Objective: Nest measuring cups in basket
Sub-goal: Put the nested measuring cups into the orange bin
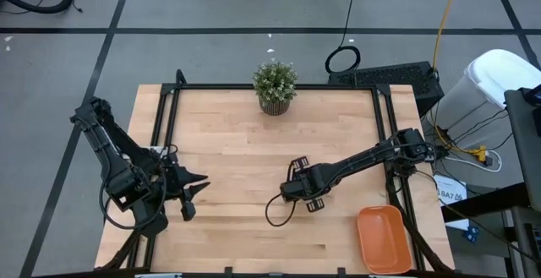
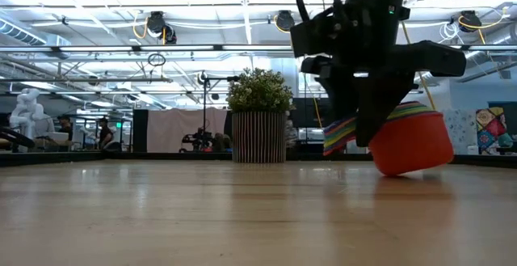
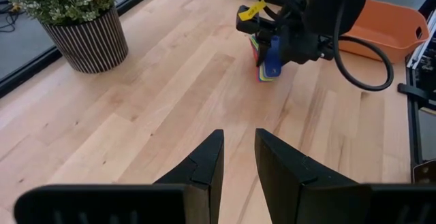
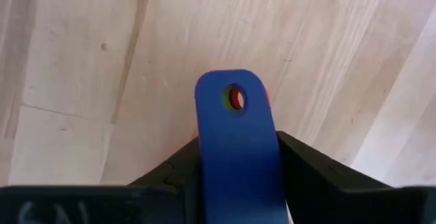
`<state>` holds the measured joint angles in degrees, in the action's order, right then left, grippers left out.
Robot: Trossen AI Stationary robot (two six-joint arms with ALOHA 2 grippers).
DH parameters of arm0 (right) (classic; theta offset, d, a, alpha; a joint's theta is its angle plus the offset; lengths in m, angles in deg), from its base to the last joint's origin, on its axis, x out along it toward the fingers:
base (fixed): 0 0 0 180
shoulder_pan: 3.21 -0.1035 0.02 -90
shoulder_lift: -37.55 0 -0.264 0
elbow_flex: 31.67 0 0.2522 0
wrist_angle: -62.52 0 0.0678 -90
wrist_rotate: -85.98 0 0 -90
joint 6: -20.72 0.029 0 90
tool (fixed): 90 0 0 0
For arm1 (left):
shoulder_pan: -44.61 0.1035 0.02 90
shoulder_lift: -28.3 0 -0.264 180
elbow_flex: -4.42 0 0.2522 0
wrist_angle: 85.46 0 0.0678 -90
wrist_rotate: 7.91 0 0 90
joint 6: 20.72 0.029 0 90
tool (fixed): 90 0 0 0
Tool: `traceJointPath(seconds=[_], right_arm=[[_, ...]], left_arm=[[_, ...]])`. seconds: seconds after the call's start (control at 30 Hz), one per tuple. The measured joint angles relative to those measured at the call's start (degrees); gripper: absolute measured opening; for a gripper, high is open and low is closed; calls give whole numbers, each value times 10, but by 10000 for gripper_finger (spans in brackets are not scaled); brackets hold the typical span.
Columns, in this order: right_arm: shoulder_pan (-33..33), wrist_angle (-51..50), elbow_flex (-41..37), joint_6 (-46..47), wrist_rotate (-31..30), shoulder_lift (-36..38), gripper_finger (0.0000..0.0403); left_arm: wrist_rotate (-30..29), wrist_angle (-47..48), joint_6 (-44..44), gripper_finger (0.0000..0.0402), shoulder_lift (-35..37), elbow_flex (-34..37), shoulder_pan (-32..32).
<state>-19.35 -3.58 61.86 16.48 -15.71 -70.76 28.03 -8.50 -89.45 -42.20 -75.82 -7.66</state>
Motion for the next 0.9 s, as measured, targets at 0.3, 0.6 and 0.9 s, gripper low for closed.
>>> traceJointPath(seconds=[0.3, 0.6, 0.9], right_arm=[[-1, 3, 0, -6, 0, 0, 199], [-1, 2, 0, -10, 0, 0, 232], [-1, 4, 0, -14, 0, 0, 213]], left_arm=[[0, 0, -2, 88, 0, 0, 0], [2, 0, -4, 88, 0, 0, 0], [2, 0, -5, 88, 0, 0, 0]])
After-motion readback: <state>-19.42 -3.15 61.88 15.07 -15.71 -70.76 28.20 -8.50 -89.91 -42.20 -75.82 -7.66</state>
